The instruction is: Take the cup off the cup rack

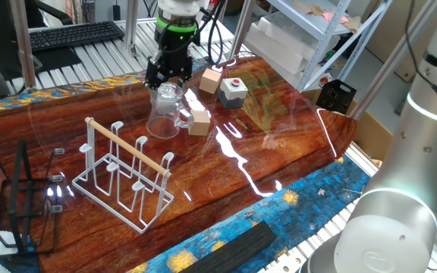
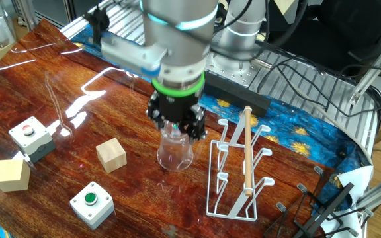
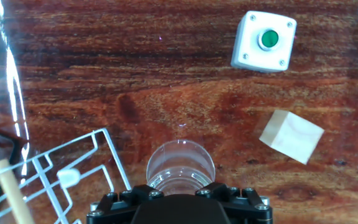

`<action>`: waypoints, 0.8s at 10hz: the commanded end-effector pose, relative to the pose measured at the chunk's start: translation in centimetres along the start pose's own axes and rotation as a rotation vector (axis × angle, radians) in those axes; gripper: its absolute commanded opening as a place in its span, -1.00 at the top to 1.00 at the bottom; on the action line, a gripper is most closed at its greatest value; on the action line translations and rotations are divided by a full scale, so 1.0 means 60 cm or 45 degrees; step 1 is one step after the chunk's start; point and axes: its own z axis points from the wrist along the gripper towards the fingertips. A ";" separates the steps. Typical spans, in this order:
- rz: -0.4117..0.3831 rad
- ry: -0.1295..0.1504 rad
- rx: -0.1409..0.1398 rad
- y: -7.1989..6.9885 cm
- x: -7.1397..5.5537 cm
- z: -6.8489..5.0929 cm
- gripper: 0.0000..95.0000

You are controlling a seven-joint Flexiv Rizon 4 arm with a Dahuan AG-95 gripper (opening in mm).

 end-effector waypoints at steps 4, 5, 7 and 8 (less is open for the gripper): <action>0.001 -0.014 -0.002 0.005 -0.016 0.048 1.00; 0.000 -0.019 0.001 0.006 -0.018 0.055 1.00; 0.000 -0.023 0.002 0.006 -0.022 0.069 1.00; -0.002 -0.028 0.003 0.007 -0.024 0.079 1.00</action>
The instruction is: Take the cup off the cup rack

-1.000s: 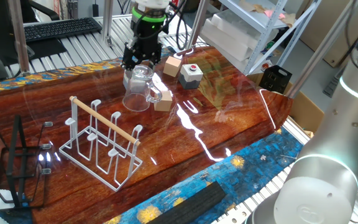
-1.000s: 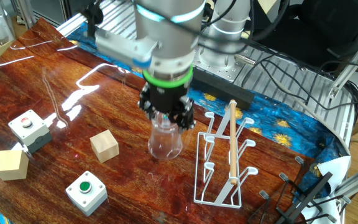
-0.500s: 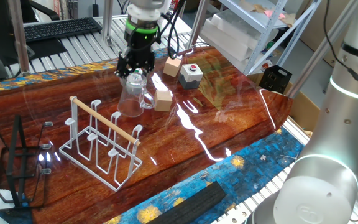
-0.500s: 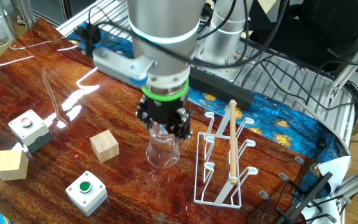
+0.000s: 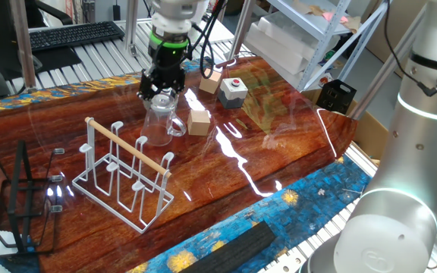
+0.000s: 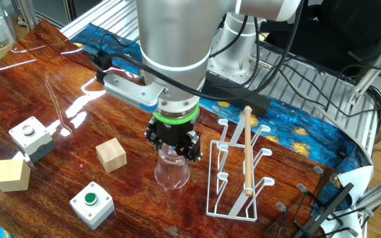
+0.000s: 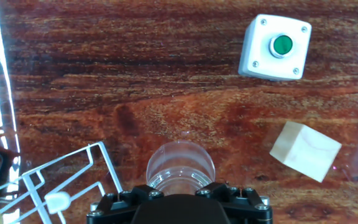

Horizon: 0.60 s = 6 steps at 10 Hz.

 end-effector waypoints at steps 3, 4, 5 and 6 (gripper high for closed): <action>-0.010 -0.004 0.001 0.001 -0.007 0.026 1.00; -0.011 -0.016 0.002 0.002 -0.008 0.033 1.00; -0.010 -0.021 0.002 0.002 -0.009 0.037 1.00; -0.010 -0.021 0.001 0.001 -0.010 0.041 1.00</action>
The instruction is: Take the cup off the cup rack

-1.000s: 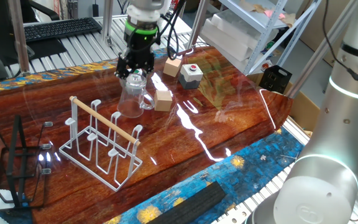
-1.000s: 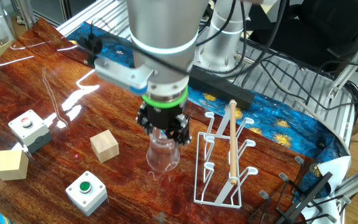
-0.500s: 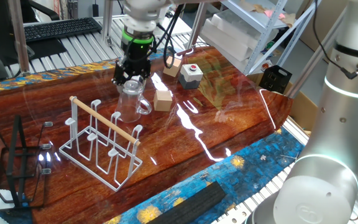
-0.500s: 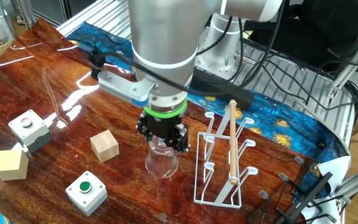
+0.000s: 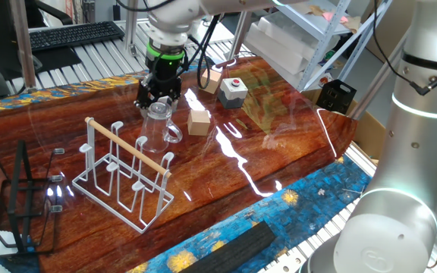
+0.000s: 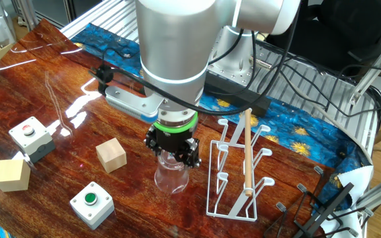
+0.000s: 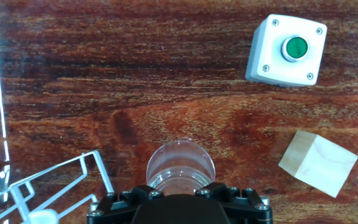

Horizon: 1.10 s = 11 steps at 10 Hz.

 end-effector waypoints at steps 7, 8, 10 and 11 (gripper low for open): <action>0.006 0.003 -0.020 0.001 0.001 0.022 1.00; 0.003 0.002 -0.020 0.001 0.001 0.024 1.00; 0.011 -0.001 -0.016 0.001 0.001 0.025 1.00; 0.033 -0.001 -0.011 0.001 0.001 0.026 0.60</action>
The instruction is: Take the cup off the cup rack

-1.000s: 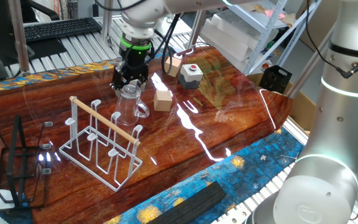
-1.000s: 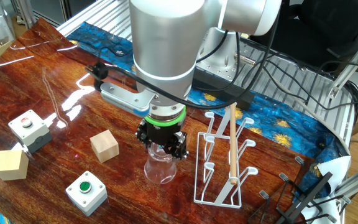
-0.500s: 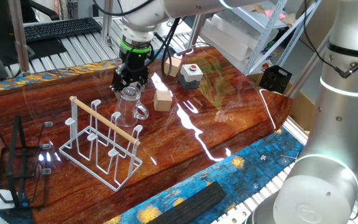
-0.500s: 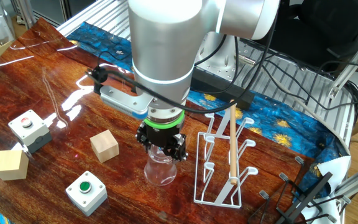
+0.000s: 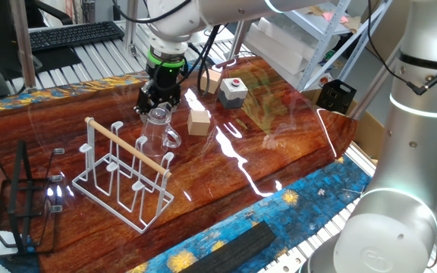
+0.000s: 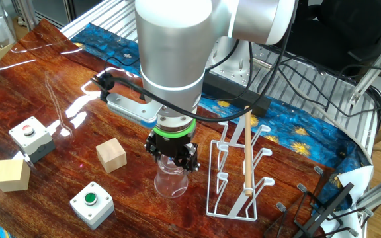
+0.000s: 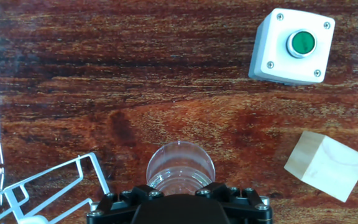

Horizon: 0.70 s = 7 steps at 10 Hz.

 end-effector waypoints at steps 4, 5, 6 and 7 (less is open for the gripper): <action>0.091 0.003 0.003 0.001 0.000 0.000 -1.00; 0.091 0.004 0.002 0.001 0.000 0.000 -1.00; 0.091 0.005 0.002 0.001 0.000 0.000 -1.00; 0.090 0.006 0.001 0.001 -0.001 -0.003 -1.00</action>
